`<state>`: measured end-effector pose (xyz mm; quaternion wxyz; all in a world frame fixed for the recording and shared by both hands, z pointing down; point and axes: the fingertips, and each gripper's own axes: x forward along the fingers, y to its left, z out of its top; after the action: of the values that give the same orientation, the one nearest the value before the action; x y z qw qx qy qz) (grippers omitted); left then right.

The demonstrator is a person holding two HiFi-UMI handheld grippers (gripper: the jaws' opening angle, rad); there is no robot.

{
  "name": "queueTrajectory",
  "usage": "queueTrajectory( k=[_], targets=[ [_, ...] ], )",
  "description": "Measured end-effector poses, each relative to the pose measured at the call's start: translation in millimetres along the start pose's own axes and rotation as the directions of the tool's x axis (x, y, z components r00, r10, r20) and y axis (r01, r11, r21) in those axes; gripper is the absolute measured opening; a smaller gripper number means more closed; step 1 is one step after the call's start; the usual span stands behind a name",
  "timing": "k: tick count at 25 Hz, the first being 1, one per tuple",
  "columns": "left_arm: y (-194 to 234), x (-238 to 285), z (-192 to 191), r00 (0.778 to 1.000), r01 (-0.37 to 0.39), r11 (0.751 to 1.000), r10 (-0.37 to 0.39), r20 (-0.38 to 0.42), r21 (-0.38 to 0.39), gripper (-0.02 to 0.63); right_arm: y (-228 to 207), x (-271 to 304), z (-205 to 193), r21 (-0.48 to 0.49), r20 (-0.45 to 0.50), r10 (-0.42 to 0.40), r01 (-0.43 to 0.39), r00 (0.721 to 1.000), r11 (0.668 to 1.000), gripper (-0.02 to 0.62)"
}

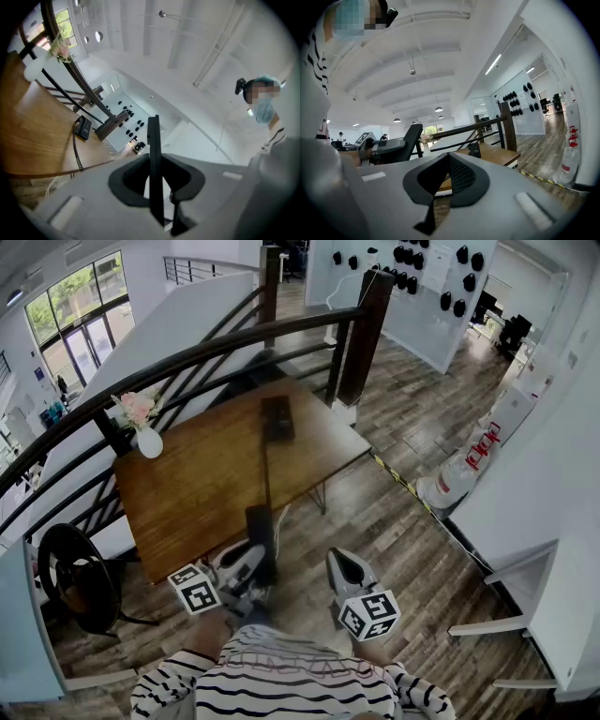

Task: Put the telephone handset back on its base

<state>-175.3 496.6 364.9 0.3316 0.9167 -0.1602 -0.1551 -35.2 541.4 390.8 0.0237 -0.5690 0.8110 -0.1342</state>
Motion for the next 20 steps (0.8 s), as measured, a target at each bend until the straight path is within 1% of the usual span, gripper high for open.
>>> queueTrajectory(
  k=[5,10,17,20],
  targets=[
    [8,0,4,1.000,-0.001,1.000,0.001,-0.008,-0.004,0.071,0,9,2,0.006,0.004,-0.007,0.007,1.000,1.000,0.000],
    [26,6,20,1.000,0.004,1.000,-0.004,0.001,-0.018,0.071,-1,34,7,0.057,0.024,0.025,-0.026,0.999,0.998,0.000],
    [74,15,56,1.000,0.011,0.999,-0.012,-0.010,-0.048,0.071,-7,91,15,0.077,0.032,-0.007,0.004,0.999,0.997,0.000],
    [98,21,75,0.999,0.024,0.998,-0.025,-0.029,-0.058,0.071,-11,122,16,0.096,0.030,-0.030,0.027,0.999,0.995,0.000]
  ],
)
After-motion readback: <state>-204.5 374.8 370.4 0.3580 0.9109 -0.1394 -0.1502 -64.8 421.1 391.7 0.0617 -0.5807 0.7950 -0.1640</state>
